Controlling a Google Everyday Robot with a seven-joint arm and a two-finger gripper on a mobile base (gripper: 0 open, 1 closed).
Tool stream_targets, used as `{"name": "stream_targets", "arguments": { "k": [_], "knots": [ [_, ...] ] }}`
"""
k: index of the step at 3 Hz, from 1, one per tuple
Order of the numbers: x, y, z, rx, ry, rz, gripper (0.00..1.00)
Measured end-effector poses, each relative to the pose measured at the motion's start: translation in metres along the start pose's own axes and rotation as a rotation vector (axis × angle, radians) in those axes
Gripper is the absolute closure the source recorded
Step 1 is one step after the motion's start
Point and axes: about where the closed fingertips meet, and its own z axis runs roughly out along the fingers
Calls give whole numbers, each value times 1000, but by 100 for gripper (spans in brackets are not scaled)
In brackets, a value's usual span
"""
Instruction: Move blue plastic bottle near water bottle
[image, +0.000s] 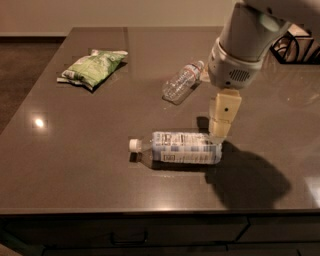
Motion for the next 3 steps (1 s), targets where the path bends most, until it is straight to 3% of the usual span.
{"name": "stream_targets", "arguments": {
  "k": [2,3],
  "knots": [
    [-13,35,36,2,43,-63,0],
    [-16,42,50,2,73,-76,16]
  ]
}}
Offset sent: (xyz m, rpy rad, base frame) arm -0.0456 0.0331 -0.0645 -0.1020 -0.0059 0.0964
